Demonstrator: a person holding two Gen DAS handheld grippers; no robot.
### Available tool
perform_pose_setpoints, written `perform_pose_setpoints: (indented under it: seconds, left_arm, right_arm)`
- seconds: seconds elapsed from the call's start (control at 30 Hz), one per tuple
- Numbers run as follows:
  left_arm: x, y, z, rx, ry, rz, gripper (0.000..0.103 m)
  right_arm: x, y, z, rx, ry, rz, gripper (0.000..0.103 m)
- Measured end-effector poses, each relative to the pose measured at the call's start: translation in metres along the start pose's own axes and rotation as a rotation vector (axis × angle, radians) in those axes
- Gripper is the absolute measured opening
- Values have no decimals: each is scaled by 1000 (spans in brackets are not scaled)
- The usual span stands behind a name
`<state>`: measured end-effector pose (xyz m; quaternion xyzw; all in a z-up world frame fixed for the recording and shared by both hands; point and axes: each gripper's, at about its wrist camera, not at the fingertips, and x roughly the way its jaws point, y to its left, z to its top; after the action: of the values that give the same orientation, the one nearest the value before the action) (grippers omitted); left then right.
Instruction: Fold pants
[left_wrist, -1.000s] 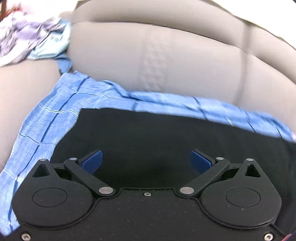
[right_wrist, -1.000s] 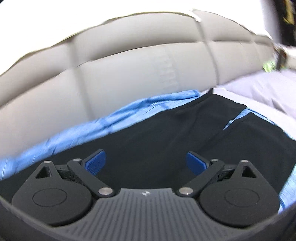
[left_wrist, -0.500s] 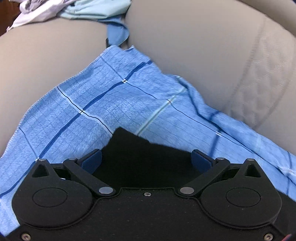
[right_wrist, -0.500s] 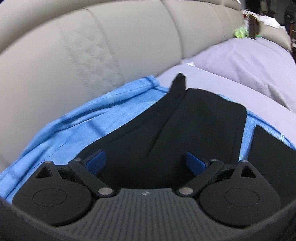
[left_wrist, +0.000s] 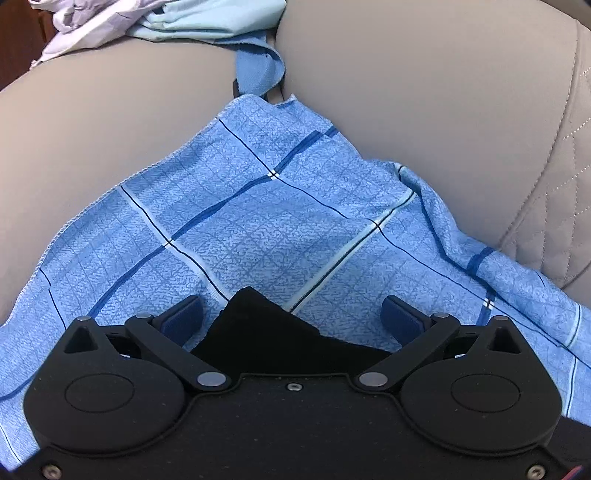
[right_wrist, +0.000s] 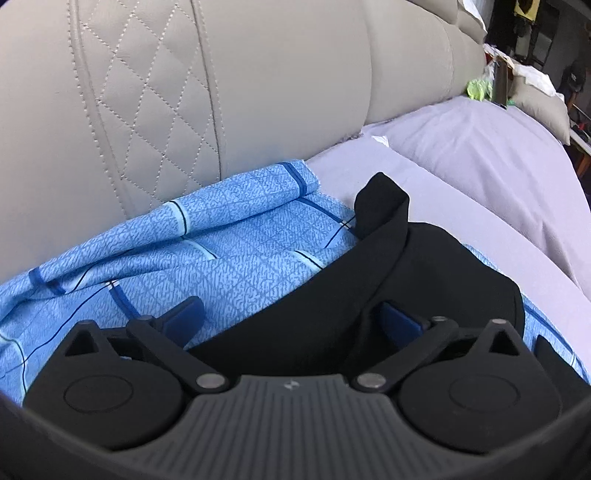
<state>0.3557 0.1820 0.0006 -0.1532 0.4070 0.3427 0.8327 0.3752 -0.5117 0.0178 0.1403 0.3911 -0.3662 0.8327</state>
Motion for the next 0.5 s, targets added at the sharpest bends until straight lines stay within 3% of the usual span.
perform_pose_setpoints:
  seconds: [0.03, 0.17, 0.27, 0.33, 0.37, 0.5]
  left_arm:
    - [0, 0, 0, -8, -2, 0, 103]
    - [-1, 1, 0, -3, -2, -7, 103]
    - [-6, 3, -2, 8, -20, -10, 90]
    - [-13, 5, -3, 22, -49, -14, 49]
    - [-16, 6, -3, 29, -59, -2, 41]
    - [-29, 20, -1, 19, -64, -36, 24]
  right_arm:
    - [-1, -1, 0, 10, -6, 2, 90]
    - [-14, -10, 2, 22, -40, -47, 5]
    - [-18, -29, 4, 79, -22, 0, 3]
    - [-22, -41, 3, 92, -27, 18, 2]
    - [-24, -47, 2, 97, -31, 28, 2]
    - [-42, -72, 1, 128, -64, 90, 2]
